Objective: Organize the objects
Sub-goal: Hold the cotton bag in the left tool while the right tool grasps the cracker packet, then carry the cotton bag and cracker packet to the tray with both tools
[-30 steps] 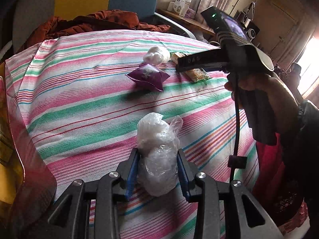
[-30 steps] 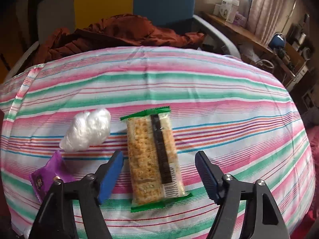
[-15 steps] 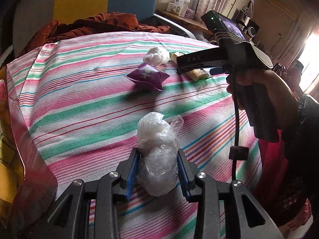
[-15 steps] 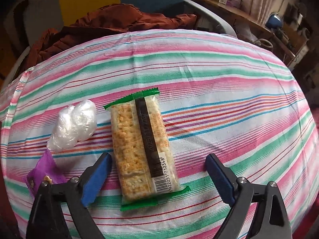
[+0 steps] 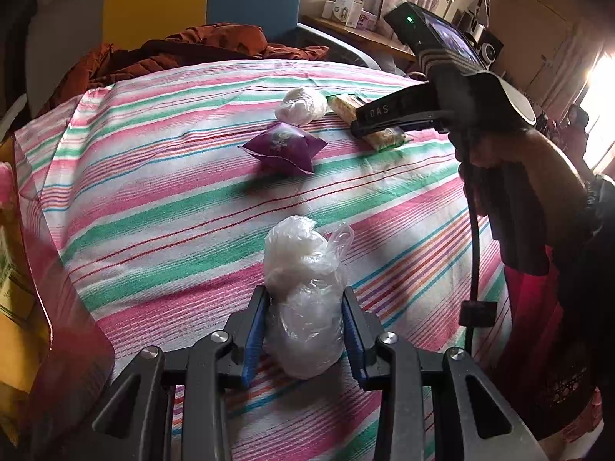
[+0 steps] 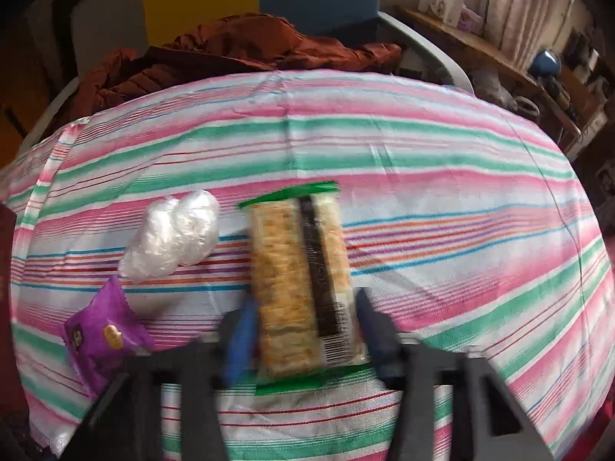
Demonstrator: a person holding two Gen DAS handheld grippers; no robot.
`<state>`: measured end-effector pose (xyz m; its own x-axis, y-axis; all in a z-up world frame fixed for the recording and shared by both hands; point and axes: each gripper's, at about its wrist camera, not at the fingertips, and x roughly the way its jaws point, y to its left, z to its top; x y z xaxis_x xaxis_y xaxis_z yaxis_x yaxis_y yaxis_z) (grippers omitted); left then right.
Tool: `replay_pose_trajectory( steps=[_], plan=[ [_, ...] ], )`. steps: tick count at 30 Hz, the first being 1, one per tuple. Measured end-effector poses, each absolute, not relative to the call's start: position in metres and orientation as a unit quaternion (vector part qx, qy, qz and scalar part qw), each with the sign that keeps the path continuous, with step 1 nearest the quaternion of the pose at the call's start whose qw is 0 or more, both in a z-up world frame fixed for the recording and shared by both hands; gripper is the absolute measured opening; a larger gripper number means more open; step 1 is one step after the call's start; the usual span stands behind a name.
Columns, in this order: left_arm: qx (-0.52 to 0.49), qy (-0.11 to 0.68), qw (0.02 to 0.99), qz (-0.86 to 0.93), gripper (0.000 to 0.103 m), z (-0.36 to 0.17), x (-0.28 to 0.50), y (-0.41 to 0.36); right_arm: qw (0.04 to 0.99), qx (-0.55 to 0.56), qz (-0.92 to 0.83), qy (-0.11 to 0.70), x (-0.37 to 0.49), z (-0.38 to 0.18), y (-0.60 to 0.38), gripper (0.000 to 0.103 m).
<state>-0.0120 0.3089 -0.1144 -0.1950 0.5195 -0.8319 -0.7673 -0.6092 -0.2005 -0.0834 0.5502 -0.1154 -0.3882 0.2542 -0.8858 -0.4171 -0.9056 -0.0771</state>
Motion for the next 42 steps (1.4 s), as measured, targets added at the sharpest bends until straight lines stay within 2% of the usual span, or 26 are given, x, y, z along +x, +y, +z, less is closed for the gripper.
replay_pose_trajectory(
  steps=[6, 19, 24, 33, 42],
  plan=[
    [-0.473, 0.129, 0.413, 0.768, 0.035, -0.106, -0.013, 0.304, 0.190, -0.493, 0.844, 0.091, -0.078, -0.102, 0.546, 0.043],
    [-0.390, 0.105, 0.364, 0.839, 0.035, -0.022, -0.013, 0.254, 0.161, -0.409, 0.884, 0.157, -0.061, -0.066, 0.552, 0.043],
    [-0.375, 0.092, 0.340, 0.858, 0.035, -0.006, -0.019, 0.225, 0.132, -0.385, 0.897, 0.175, -0.049, -0.050, 0.538, 0.043],
    [-0.386, 0.048, 0.300, 0.871, 0.035, -0.009, -0.029, 0.168, 0.068, -0.361, 0.913, 0.176, -0.038, -0.016, 0.477, 0.043],
    [-0.386, -0.012, 0.230, 0.893, 0.035, -0.006, -0.044, 0.081, -0.052, -0.360, 0.917, 0.162, -0.048, -0.001, 0.370, 0.043]
  ],
)
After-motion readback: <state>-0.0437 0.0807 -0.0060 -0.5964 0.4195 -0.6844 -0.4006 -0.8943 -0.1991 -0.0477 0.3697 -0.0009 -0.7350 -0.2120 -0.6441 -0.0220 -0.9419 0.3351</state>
